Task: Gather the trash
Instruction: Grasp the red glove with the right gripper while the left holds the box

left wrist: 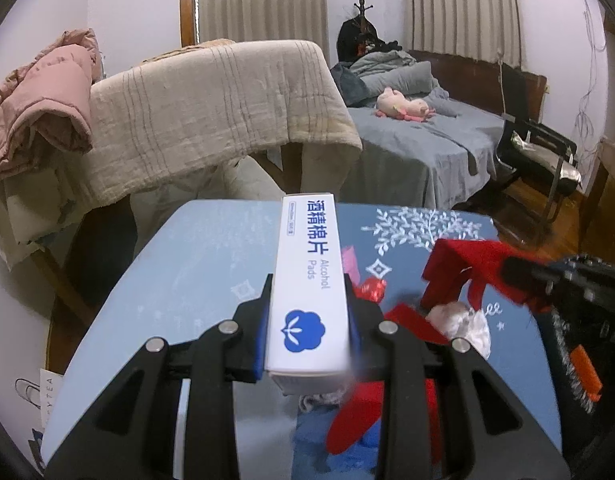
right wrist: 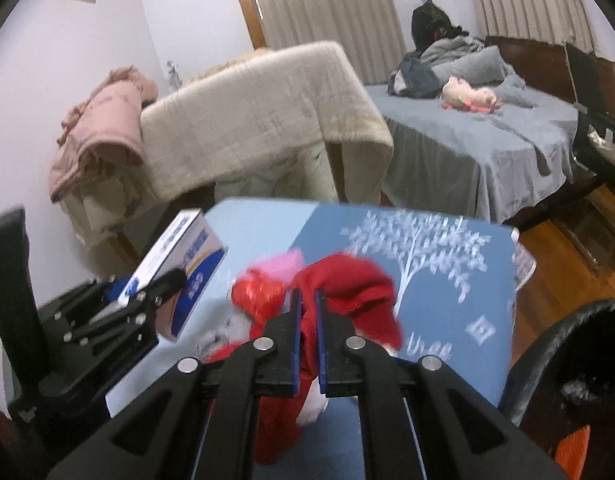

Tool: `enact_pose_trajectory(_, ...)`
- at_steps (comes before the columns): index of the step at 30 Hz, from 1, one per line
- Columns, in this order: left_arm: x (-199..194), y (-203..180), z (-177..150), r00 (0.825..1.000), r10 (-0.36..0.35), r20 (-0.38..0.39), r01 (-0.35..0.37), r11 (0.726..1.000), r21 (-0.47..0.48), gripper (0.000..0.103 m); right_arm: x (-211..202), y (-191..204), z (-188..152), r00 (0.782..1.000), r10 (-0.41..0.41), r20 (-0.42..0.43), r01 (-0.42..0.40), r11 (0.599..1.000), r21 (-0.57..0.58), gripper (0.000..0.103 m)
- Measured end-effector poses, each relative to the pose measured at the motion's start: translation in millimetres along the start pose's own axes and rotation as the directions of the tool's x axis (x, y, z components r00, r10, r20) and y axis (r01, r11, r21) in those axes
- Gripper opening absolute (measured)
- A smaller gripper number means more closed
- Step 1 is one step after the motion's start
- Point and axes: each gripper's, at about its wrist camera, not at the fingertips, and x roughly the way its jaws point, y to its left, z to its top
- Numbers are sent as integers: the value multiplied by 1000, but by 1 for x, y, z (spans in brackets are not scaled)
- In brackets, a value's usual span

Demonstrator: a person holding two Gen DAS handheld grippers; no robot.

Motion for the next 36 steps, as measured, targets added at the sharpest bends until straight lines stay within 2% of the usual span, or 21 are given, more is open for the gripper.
enact_pose_trajectory(4, 5, 2, -9, 1000, 8, -18, -8, 1000, 6, 30, 11, 1, -22, 998, 2, -59, -1, 1000, 2, 7)
enact_pose_trajectory(8, 9, 6, -13, 999, 18, -28, -17, 1000, 5, 30, 14, -3, -29, 997, -22, -71, 23, 1000, 14, 16)
enact_pose_trajectory(10, 11, 8, -12, 999, 23, -27, -23, 1000, 8, 30, 13, -8, -27, 997, -38, -63, 40, 999, 25, 36)
enact_pose_trajectory(12, 12, 9, -12, 999, 25, -25, -25, 1000, 8, 30, 12, -15, -24, 995, -79, -54, 82, 996, 44, 50)
enact_pose_trajectory(17, 15, 10, -10, 999, 22, -26, -22, 1000, 8, 30, 16, -38, -15, 988, -150, -45, 153, 985, 85, 62)
enact_pose_trajectory(21, 19, 6, -7, 1000, 19, -20, -18, 1000, 20, 30, 25, -56, -11, 977, -208, -56, 212, 973, 94, 62)
enact_pose_trajectory(24, 23, 1, -6, 1000, 14, -19, -13, 1000, 27, 30, 34, -70, -11, 973, -221, -73, 228, 968, 108, 62)
enact_pose_trajectory(30, 34, -11, -4, 1000, 8, -19, -7, 999, 33, 30, 56, -80, -13, 975, -189, -121, 203, 972, 118, 62)
enact_pose_trajectory(32, 38, -13, -4, 1000, 8, -19, -7, 999, 33, 30, 63, -80, -15, 975, -179, -134, 194, 975, 112, 57)
enact_pose_trajectory(34, 42, -15, -4, 1000, 10, -19, -9, 999, 33, 30, 71, -80, -17, 976, -149, -156, 168, 979, 115, 38)
enact_pose_trajectory(36, 45, -17, -5, 1000, 13, -19, -13, 999, 35, 30, 76, -78, -20, 980, -98, -174, 120, 985, 120, 24)
